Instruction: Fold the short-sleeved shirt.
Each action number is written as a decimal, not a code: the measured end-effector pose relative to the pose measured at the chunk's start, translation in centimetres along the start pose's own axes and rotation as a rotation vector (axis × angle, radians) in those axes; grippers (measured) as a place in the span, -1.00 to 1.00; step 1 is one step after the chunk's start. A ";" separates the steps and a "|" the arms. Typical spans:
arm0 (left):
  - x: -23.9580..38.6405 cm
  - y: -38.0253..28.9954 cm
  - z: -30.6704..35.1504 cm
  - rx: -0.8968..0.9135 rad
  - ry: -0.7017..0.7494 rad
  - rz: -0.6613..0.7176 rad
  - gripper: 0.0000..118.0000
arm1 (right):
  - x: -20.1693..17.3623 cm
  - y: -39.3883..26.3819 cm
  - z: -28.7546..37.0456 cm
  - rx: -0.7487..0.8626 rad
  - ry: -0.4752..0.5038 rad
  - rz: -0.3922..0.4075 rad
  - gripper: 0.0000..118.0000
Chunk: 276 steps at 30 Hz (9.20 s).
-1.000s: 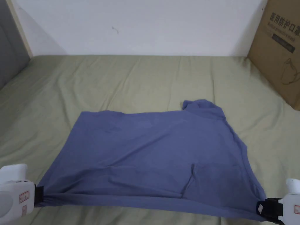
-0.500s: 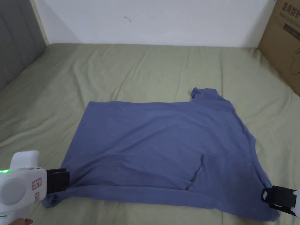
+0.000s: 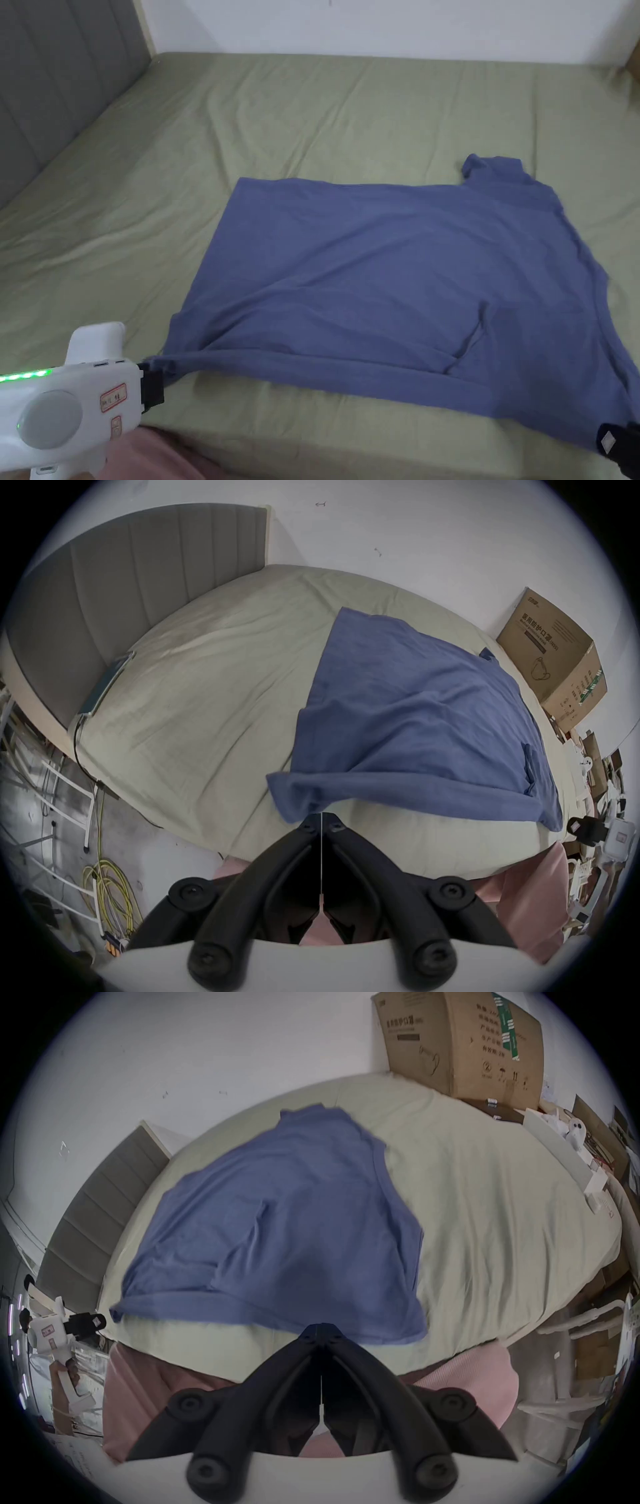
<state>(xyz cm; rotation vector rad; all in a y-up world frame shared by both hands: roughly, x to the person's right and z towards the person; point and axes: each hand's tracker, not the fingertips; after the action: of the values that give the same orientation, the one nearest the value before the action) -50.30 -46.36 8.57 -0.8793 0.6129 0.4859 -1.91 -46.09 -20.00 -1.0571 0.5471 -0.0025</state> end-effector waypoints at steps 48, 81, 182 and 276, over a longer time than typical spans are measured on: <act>0.1 6.1 -1.7 -0.046 -0.045 0.009 -0.99 | 2.5 6.6 1.2 -0.020 -0.029 0.002 -0.88; -0.6 8.3 -5.1 -0.026 -0.054 0.040 -0.42 | 0.9 7.5 -3.9 -0.083 -0.010 0.020 -1.00; 3.8 20.6 -14.2 -0.095 -0.016 -0.037 -0.06 | 0.9 31.4 -21.3 -0.090 -0.100 0.180 -0.99; -9.8 1.6 -9.0 -0.103 -0.476 0.736 -0.83 | -18.7 4.5 -8.3 -0.120 0.216 0.347 -1.00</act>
<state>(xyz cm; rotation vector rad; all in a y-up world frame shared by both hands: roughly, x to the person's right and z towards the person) -61.03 -54.25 9.80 -0.5772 0.4564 1.3579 -22.85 -45.85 -18.87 -1.0732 0.9308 0.2261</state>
